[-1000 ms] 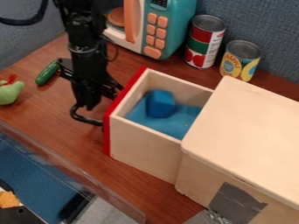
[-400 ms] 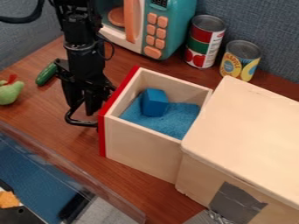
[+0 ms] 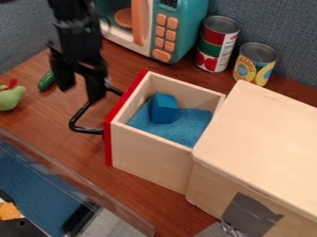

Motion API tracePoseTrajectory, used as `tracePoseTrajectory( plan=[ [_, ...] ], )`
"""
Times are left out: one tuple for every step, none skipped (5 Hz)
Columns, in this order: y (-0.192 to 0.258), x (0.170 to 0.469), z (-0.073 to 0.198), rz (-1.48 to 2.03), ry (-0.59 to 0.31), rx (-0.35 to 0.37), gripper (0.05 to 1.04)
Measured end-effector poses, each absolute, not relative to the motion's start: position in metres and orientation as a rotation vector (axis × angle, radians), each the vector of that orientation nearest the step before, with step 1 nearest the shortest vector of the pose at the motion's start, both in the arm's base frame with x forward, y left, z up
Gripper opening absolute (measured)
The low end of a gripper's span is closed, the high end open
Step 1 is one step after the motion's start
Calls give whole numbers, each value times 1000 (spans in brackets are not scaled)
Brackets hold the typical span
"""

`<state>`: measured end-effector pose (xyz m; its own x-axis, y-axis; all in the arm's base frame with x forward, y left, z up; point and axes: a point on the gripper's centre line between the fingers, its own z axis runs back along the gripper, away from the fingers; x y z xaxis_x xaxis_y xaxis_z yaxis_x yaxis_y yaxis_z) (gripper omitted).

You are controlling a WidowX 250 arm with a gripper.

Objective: Open the drawer

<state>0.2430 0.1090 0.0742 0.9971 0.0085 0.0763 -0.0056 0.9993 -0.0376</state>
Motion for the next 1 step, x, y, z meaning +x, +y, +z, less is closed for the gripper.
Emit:
tracePoseTrajectory(
  plan=[
    [132,235,99,58,-138,0,999]
  ],
)
